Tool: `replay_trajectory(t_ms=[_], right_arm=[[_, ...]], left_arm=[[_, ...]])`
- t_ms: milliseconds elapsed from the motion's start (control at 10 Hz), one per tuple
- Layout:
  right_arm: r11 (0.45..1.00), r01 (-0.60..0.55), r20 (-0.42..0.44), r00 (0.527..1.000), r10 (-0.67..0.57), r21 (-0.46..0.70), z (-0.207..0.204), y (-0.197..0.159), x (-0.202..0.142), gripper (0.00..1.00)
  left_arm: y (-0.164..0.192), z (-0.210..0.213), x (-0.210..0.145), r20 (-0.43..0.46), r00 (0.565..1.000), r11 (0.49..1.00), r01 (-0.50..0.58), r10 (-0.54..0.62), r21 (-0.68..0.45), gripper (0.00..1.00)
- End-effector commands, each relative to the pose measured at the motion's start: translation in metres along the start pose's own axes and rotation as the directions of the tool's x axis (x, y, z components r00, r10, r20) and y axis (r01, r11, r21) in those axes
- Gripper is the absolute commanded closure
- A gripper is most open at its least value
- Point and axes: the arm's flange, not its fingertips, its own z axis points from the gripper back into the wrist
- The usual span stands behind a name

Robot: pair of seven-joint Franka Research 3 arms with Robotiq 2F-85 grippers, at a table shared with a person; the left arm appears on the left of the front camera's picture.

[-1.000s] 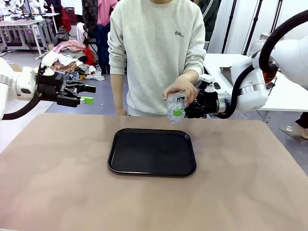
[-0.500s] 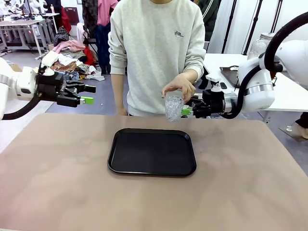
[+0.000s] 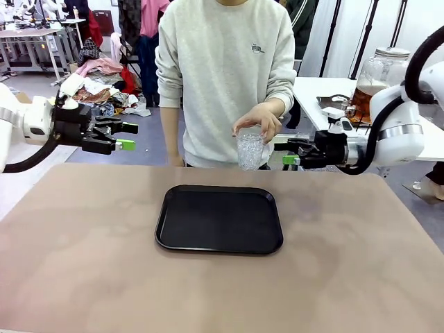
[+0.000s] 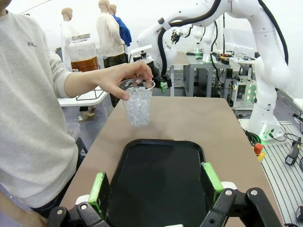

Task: Pour the drink into the iced cup.
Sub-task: Open the gripper to release the iced cup you were holding.

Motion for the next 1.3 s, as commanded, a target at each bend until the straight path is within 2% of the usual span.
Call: replay_trajectory(t_ms=[0, 1000, 1200], right_arm=[[0.997, -0.054, 0.022, 0.998, 0.056, -0.048, 0.005, 0.013, -0.001, 0.0], [0.99, -0.106, 0.013, 0.994, 0.108, -0.088, 0.016, 0.024, -0.013, 0.0], [0.996, -0.08, -0.001, 0.997, 0.08, -0.048, 0.02, 0.015, -0.014, 0.0]], left_arm=[[-0.001, 0.001, 0.001, 0.001, 1.0, 1.0, 0.004, -0.004, 0.001, 0.0], [-0.001, 0.001, 0.001, 0.001, 1.0, 1.0, 0.004, -0.004, 0.001, 0.0], [-0.001, 0.001, 0.001, 0.001, 1.0, 1.0, 0.004, -0.004, 0.001, 0.0]])
